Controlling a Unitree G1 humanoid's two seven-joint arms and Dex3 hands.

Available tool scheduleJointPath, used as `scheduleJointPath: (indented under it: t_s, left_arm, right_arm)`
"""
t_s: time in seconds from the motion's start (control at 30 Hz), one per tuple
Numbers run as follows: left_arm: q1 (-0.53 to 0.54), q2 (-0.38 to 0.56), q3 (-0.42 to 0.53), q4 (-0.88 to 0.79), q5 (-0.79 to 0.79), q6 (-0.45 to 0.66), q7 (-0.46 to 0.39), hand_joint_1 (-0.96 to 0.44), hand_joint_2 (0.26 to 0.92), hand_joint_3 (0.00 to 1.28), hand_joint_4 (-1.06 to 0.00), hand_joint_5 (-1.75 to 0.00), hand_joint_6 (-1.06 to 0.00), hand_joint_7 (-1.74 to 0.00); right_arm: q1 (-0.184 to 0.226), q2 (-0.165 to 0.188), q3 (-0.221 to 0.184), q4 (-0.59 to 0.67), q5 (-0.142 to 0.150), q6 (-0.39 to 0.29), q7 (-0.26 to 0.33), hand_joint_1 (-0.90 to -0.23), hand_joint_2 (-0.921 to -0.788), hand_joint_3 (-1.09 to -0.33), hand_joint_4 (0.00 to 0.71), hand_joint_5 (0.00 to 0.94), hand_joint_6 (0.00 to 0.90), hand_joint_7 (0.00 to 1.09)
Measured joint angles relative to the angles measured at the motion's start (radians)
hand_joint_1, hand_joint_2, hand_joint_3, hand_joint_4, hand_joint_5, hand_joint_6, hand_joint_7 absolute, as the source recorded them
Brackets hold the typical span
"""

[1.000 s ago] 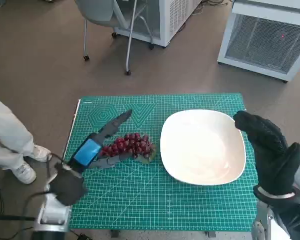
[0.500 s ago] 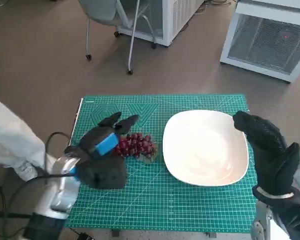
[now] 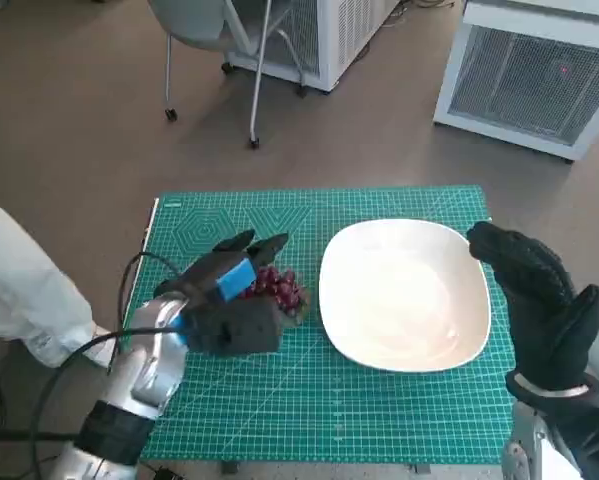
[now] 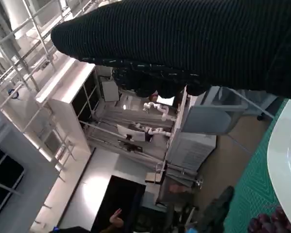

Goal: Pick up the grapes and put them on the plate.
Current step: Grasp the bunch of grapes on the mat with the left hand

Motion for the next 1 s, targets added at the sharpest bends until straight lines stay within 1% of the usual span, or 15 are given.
scheduleJointPath:
  t_s: [0.23, 0.37, 0.6, 0.8, 1.0]
  left_arm:
    - [-0.04, -0.022, -0.042, 0.054, 0.014, 0.037, 0.003, -0.05, 0.754, 0.01, 0.0, 0.0, -0.15, 0.0]
    - [-0.081, -0.033, -0.071, 0.119, 0.024, 0.059, 0.004, -0.04, 0.762, 0.01, 0.0, 0.0, -0.16, -0.01]
    - [-0.177, -0.07, -0.123, 0.294, 0.037, 0.091, 0.018, -0.03, 0.774, 0.02, 0.0, 0.0, -0.18, -0.02]
    - [-0.255, -0.114, -0.169, 0.461, 0.055, 0.107, 0.048, -0.03, 0.786, 0.02, -0.03, -0.01, -0.21, -0.02]
    - [-0.309, -0.153, -0.197, 0.586, 0.06, 0.114, 0.079, -0.03, 0.799, 0.02, -0.05, -0.01, -0.22, -0.02]
  right_arm:
    - [0.002, -0.002, -0.002, 0.0, 0.0, 0.0, 0.0, -0.497, -0.921, -0.534, 0.48, 0.0, 0.162, 0.63]
    - [0.002, -0.002, -0.002, 0.001, 0.0, -0.001, 0.003, -0.498, -0.921, -0.534, 0.479, 0.0, 0.162, 0.63]
    - [0.002, -0.002, -0.004, 0.004, 0.0, -0.002, 0.007, -0.499, -0.921, -0.533, 0.48, 0.0, 0.162, 0.63]
    - [0.003, -0.002, -0.005, 0.004, 0.001, -0.003, 0.007, -0.499, -0.921, -0.533, 0.48, 0.0, 0.164, 0.63]
    - [0.004, -0.002, -0.006, 0.003, 0.001, -0.002, 0.007, -0.498, -0.921, -0.534, 0.479, 0.0, 0.166, 0.63]
